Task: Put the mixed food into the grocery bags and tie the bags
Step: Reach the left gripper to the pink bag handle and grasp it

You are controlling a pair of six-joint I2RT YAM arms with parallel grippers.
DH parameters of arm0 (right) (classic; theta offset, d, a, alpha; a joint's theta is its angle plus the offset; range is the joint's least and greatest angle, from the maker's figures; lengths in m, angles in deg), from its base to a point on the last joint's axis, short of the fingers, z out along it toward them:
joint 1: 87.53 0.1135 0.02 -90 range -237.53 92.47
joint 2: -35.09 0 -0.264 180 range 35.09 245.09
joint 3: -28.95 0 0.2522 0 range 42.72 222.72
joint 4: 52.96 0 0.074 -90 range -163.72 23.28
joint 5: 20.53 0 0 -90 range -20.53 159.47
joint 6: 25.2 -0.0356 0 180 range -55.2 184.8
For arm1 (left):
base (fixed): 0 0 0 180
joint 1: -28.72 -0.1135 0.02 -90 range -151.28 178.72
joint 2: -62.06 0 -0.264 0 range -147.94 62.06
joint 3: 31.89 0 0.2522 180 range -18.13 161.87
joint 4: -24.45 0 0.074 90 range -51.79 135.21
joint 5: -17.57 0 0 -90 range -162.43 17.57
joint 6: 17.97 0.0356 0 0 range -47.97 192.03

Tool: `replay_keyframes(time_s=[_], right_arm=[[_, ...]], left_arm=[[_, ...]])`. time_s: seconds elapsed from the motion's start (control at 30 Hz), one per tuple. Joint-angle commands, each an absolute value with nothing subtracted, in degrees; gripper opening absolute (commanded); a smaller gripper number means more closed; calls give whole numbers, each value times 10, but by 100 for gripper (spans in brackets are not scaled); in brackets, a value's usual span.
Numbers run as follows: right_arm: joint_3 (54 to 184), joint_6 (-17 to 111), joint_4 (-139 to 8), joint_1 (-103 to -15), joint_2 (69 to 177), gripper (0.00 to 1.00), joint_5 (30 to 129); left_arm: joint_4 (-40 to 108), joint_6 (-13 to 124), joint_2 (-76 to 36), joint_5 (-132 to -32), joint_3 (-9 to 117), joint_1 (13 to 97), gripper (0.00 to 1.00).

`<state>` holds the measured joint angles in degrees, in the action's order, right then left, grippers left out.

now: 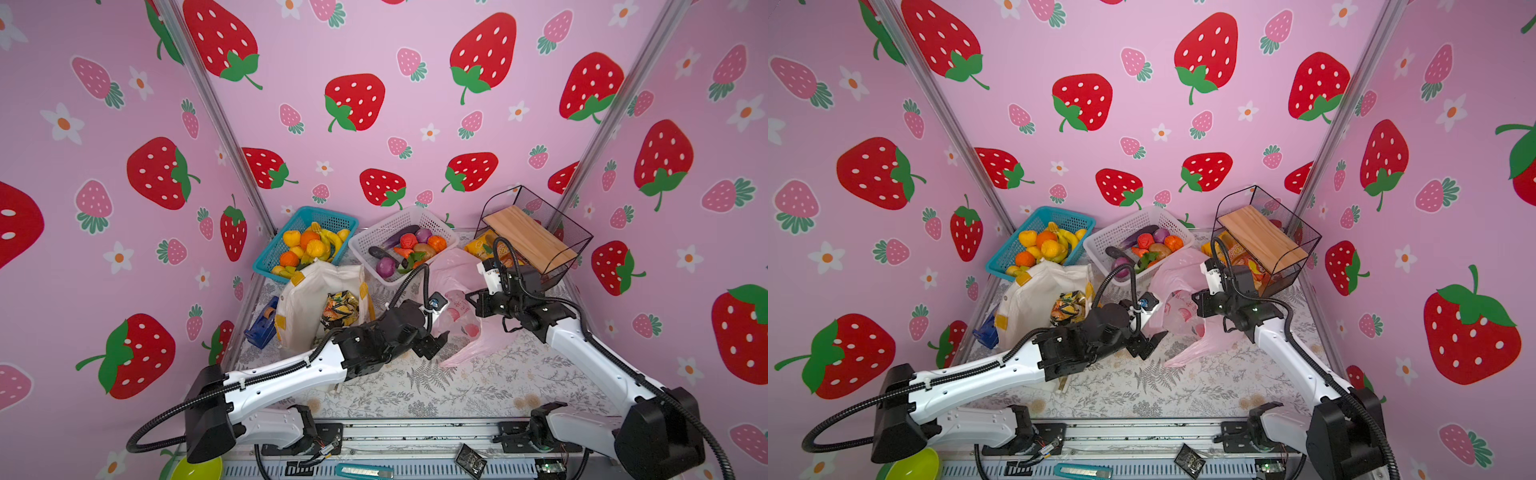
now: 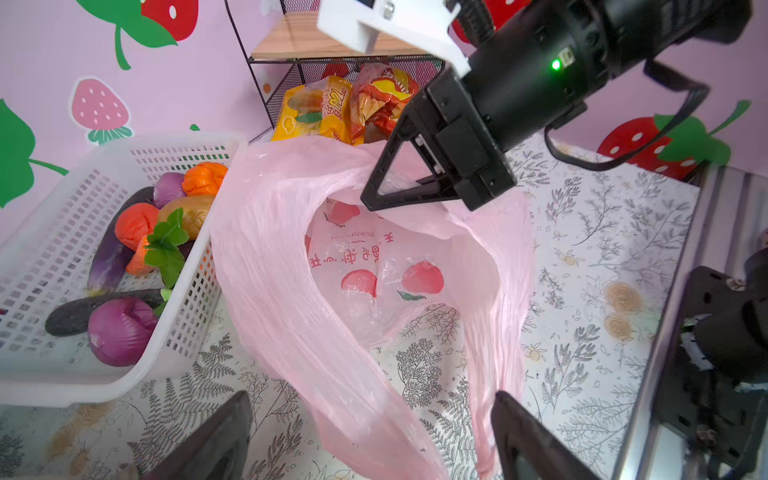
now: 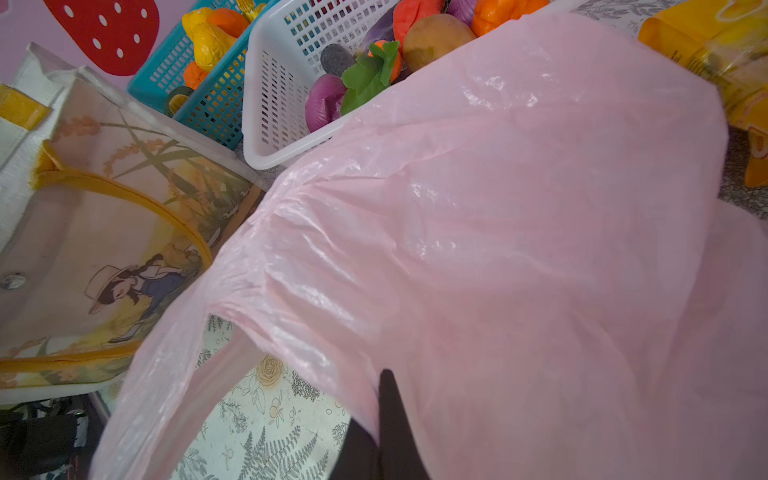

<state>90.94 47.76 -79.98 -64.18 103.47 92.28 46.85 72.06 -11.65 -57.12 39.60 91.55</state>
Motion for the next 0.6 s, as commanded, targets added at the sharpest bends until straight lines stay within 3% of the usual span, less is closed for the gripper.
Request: replay_keyframes(time_s=[0.0,0.37,0.47,0.57], right_arm=[[902,465,-790,-648,1027,0,947],[899,445,-778,-653,1020,0,956],[898,450,-785,-653,1014,0,940],[902,456,-795,-654,1009,0,920]], left_arm=[[449,733,-149,-498,422,923,92],[384,707,-225,-456,388,922,88],[384,686,-242,-420,388,921,81],[391,677,-244,-413,376,918,67]])
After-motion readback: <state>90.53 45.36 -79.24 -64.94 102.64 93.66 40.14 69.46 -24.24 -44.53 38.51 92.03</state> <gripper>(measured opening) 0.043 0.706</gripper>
